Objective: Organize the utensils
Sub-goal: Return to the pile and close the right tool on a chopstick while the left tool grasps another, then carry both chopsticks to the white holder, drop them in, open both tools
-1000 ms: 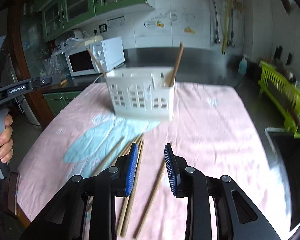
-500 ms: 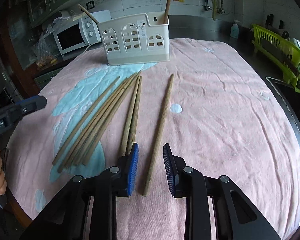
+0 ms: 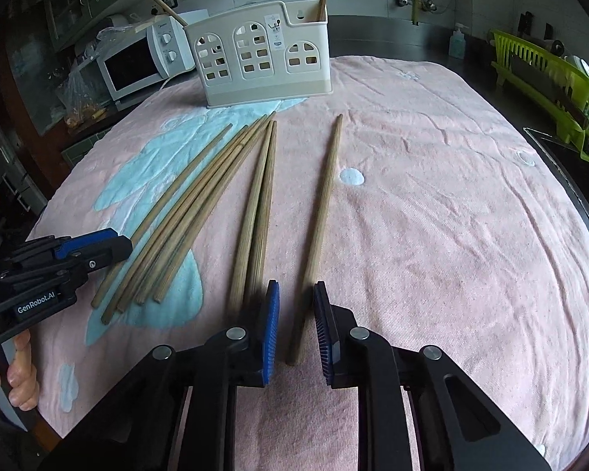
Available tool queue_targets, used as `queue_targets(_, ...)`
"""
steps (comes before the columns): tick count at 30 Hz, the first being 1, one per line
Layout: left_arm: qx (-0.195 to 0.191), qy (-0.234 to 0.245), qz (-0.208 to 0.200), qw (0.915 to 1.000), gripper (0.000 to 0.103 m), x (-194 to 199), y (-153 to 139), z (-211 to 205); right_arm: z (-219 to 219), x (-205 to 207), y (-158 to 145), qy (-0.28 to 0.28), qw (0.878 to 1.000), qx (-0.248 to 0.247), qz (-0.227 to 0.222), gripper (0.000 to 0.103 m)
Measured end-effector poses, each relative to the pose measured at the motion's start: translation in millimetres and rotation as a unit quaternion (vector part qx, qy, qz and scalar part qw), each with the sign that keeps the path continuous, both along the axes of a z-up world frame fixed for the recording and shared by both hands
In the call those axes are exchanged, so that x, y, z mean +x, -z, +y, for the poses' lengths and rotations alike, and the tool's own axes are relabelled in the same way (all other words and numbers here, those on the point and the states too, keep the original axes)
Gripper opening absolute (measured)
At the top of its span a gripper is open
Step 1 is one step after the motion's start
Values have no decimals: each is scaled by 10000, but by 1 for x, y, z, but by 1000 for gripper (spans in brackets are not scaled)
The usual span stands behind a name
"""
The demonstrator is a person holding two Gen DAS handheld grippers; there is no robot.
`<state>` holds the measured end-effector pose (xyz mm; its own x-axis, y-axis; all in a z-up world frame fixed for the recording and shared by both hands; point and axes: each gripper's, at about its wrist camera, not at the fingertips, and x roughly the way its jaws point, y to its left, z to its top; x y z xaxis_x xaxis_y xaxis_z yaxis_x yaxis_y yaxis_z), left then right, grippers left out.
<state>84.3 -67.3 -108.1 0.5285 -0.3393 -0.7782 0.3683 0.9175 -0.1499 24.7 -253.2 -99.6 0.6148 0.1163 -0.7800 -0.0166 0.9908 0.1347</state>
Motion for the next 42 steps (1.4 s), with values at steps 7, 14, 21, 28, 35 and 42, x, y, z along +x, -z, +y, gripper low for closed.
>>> queue_targets(7, 201, -5, -98, 9998, 18, 1, 0, -5, 1, 2, 1, 73, 9998, -188, -48, 10)
queue_targets(14, 612, -83, -277, 9977, 9, -3, -1, -15, 3, 0, 0, 97, 9994, -312, -104, 7)
queue_targets(21, 191, -37, -313, 9993, 5, -2, -16, -6, -1, -8, -23, 79, 9988, -253, -422, 7)
queue_targets(28, -229, -147, -610, 9978, 5, -3, -38, 6, -4, -15, -55, 41, 9961, -224, -853, 7)
queue_targets(35, -517, -287, -1108, 9921, 5, 0, -67, 14, -6, -13, -99, -46, 9892, -226, -1450, 7)
queue_targets(42, -633, -306, -1360, 9882, 5, 12, -89, 14, -6, 6, -136, -297, 9836, -174, -1770, 7)
